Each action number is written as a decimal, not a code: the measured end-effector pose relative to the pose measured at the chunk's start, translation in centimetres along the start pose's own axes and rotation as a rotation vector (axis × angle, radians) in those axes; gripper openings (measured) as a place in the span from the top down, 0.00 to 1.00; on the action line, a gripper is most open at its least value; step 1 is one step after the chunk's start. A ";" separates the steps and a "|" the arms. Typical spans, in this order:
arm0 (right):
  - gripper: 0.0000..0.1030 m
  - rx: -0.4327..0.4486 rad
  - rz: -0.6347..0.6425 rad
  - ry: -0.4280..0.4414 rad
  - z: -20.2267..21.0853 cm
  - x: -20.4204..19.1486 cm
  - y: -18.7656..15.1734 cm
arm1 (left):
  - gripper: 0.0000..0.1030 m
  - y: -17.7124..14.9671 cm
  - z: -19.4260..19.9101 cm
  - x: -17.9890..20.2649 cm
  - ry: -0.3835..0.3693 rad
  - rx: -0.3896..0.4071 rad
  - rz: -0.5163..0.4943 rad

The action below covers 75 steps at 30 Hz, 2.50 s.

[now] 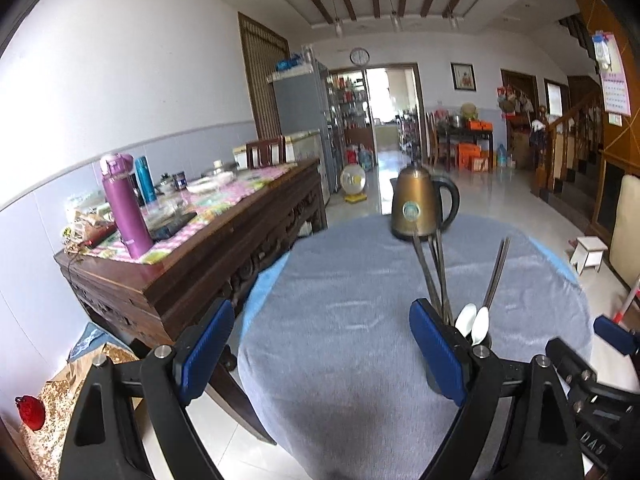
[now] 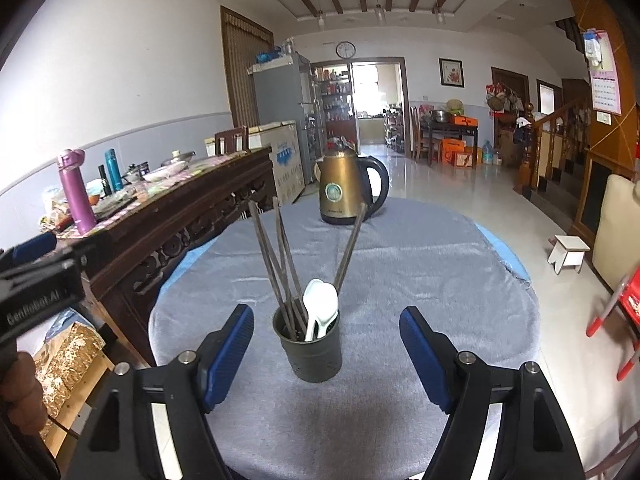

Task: Organize utensils

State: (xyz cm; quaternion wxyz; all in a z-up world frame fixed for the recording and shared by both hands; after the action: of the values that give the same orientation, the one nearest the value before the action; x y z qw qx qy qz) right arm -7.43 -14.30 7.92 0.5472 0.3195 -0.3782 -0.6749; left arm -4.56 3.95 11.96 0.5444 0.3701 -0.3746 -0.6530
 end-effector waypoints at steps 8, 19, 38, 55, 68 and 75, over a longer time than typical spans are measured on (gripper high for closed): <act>0.23 0.037 0.010 0.004 2.7 -0.5 0.6 | 0.13 1.4 3.3 -0.6 -0.020 0.067 0.015; 0.22 0.008 0.029 -0.129 3.6 0.4 1.7 | 0.13 0.9 3.2 -0.3 -0.032 0.046 0.007; 0.22 0.034 0.065 -0.229 4.4 1.0 2.3 | 0.13 0.1 2.1 0.9 -0.037 0.014 -0.032; 0.22 0.065 0.082 -0.248 5.1 0.6 2.4 | 0.13 -0.3 1.8 0.9 -0.040 0.004 -0.033; 0.22 0.083 0.091 -0.257 5.6 0.4 2.3 | 0.13 -0.4 1.9 1.1 -0.045 0.004 -0.039; 0.22 0.074 0.096 -0.231 5.6 0.2 2.1 | 0.13 -0.4 1.8 0.9 -0.043 0.010 -0.038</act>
State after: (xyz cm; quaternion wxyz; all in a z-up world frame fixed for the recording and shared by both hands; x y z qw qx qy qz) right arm -11.21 -13.84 12.56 0.5196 0.2408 -0.4782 -0.6658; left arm -6.43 3.26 12.35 0.5219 0.3654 -0.3824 -0.6692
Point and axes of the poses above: each gripper's, at about its wrist camera, not at the fingertips, and z roughly against the way its jaws point, x to its right, y to its top, the point moved 5 cm from there along -z, roughly the way its jaws point, and after that the axes turned 8 degrees about -y, right-handed, at the moved point
